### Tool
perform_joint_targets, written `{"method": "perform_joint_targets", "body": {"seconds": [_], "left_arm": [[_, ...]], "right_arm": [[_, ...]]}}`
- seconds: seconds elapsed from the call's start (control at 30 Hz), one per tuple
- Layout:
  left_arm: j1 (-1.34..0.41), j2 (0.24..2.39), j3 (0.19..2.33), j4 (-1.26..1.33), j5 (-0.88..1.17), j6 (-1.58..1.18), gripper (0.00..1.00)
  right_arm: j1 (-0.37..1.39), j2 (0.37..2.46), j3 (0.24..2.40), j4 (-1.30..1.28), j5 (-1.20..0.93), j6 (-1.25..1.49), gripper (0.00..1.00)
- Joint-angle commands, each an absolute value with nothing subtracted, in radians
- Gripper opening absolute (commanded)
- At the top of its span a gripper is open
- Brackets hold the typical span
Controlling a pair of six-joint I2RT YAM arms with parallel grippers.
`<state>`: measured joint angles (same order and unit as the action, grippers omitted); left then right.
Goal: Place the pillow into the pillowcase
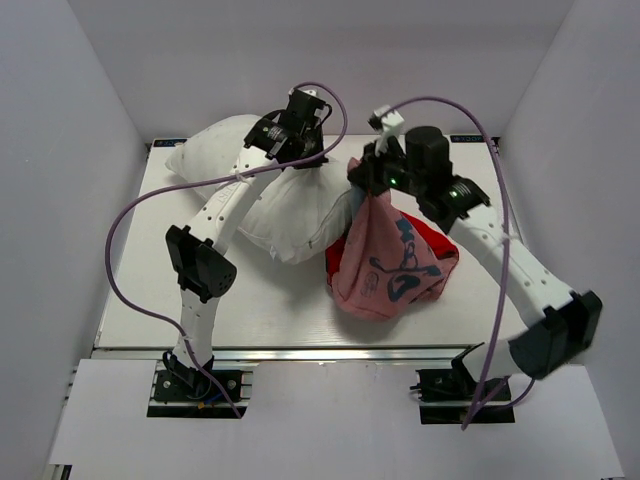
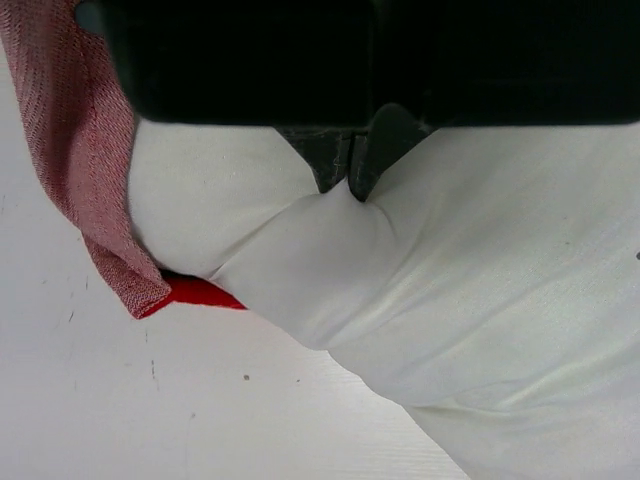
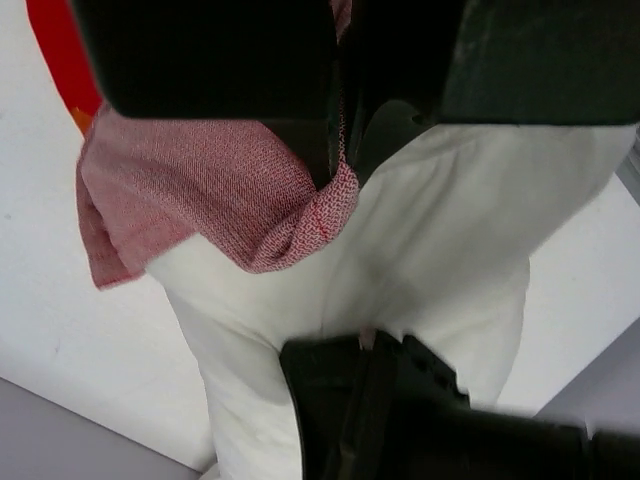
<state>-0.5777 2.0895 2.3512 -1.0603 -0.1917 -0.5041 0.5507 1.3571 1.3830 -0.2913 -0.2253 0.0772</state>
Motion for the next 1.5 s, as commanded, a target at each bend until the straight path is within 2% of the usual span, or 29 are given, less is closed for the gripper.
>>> {"method": "perform_joint_targets", "body": {"seconds": [0.0,0.17,0.4,0.63,0.77,0.8,0.93,1.2,1.47], "left_arm": [[-0.558,2.042,2.347,-0.919,-0.278,-0.545,0.00],[-0.560,2.010,2.249,-0.816,-0.281,-0.595,0.00],[-0.558,2.042,2.356,-0.761,-0.264,-0.652,0.00],[-0.560,1.947,2.341,-0.696,-0.204,-0.663,0.00],[-0.578,1.859,2.185,-0.686,-0.169,-0.664,0.00],[-0.586,1.820,2.077,-0.654,-0.169,-0.666,0.00],[-0.592,1.776,1.867,-0.558,-0.140,-0.678,0.00],[-0.592,1.862,1.827,-0.546,-0.080,-0.635,0.00],[-0.592,1.792,1.573,-0.485,-0.101,-0.595,0.00]], "right_arm": [[0.574,1.463,1.587,-0.207,-0.173,0.133,0.00],[0.580,1.612,1.762,-0.196,-0.118,0.141,0.00],[0.583,1.669,1.873,-0.146,-0.039,0.144,0.00],[0.588,1.700,2.038,-0.095,-0.006,0.115,0.00],[0.586,1.712,2.056,-0.077,0.032,0.112,0.00],[0.586,1.715,2.057,-0.078,0.025,0.117,0.00],[0.589,1.717,1.997,-0.123,-0.047,0.161,0.00],[0.549,1.672,1.608,-0.161,-0.101,0.159,0.00],[0.505,1.641,1.591,-0.175,-0.149,0.160,0.00]]}}
